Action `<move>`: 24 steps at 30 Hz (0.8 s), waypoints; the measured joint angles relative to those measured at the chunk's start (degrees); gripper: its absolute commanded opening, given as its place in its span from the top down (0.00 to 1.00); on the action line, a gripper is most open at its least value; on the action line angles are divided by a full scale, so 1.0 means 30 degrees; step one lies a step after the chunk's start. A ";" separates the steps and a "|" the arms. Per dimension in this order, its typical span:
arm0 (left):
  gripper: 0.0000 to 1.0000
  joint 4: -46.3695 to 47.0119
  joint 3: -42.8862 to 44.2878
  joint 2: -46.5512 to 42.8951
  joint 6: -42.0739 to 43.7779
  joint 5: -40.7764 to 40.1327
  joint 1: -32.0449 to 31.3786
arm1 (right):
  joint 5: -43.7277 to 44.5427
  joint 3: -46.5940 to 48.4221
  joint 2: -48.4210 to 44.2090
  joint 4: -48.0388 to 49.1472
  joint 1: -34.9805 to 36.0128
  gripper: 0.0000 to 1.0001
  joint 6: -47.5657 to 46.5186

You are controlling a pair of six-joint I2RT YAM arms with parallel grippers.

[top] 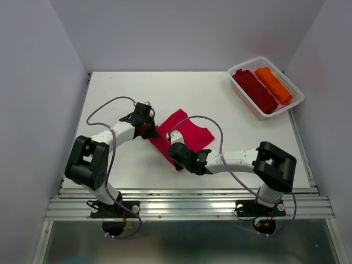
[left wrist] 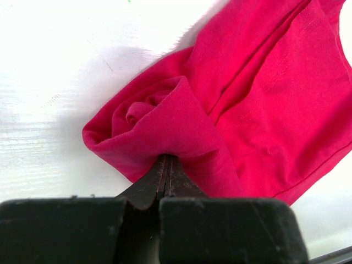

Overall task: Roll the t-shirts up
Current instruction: Roll the T-shirt to the center of the board.

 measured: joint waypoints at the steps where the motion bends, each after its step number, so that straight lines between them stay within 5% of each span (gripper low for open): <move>1: 1.00 -0.0058 0.0000 -0.0015 0.0015 -0.0036 0.0000 | -0.0306 -0.0197 -0.0124 0.0175 -0.0087 0.99 0.0073; 24: 1.00 -0.0189 0.0000 -0.0197 0.0080 -0.0087 -0.0007 | -1.1613 -0.4707 -0.1974 0.5712 -0.4932 0.99 0.4000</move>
